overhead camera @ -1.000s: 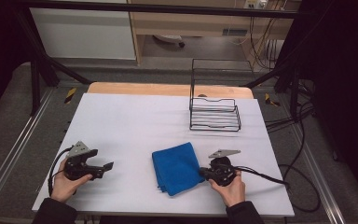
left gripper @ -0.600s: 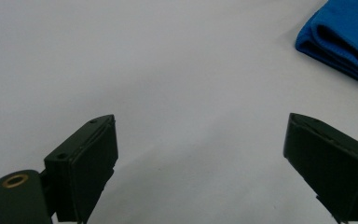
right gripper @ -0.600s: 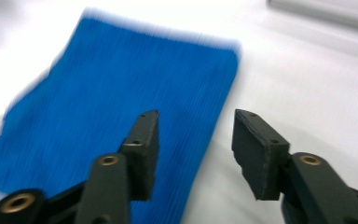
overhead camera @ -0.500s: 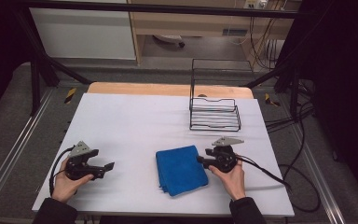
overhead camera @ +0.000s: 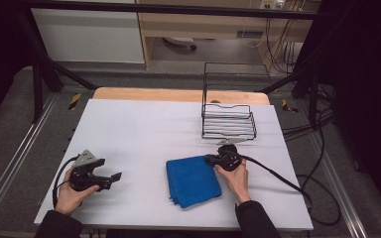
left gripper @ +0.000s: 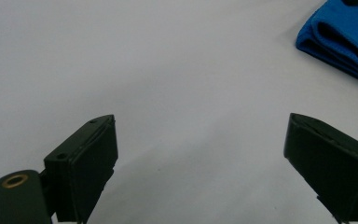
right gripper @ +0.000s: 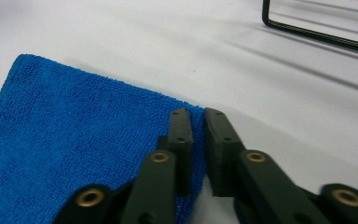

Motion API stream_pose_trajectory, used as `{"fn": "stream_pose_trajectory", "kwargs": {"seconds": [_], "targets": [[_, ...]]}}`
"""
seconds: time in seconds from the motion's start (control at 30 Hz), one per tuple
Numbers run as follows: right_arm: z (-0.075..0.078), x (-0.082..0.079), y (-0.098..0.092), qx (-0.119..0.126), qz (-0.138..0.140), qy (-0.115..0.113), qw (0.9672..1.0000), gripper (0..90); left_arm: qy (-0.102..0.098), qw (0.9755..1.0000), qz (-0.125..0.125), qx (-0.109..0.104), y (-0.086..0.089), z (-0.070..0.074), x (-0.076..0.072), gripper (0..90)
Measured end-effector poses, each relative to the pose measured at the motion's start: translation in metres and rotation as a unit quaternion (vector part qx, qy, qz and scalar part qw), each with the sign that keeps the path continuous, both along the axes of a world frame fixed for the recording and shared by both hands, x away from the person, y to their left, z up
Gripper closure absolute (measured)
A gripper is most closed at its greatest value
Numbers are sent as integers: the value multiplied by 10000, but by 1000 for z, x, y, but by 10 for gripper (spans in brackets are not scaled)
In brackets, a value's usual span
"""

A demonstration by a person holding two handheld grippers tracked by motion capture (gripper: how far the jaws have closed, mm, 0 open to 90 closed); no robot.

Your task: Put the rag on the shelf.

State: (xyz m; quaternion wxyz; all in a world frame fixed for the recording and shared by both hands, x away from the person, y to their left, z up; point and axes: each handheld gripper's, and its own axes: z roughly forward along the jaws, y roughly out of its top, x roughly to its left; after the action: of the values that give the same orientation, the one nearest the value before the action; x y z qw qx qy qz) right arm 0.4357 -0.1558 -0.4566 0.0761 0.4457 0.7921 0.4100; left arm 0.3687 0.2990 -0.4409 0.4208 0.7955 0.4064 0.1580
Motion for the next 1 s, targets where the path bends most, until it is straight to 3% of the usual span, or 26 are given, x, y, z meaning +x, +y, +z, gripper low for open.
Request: {"fn": "stream_pose_trajectory", "kwargs": {"seconds": [0.17, 0.43, 0.53, 0.6, 0.83, 1.0], "targets": [[5, -3, -2, -61, -183, -34, 9998, 878, 9, 10000, -8, 10, 0, 0, 0, 99], [15, -11, -9, -441, -496, -156, 9977, 877, 18, 10000, 10, 0, -3, 0, 0, 97], [13, -11, -11, -471, -512, -153, 9975, 860, 44, 10000, 20, 33, -6, 0, 1, 97], [10, -11, -12, -453, -486, -219, 9976, 792, 44, 10000, 13, 55, -8, 1, 1, 97], [24, -17, -29, 88, -295, -608, 9977, 433, 18, 9999, -65, 132, -19, 7, 3, 90], [29, -24, -41, 381, -87, -690, 9968, 234, -17, 9997, -135, 193, -42, 18, 7, 89]]}}
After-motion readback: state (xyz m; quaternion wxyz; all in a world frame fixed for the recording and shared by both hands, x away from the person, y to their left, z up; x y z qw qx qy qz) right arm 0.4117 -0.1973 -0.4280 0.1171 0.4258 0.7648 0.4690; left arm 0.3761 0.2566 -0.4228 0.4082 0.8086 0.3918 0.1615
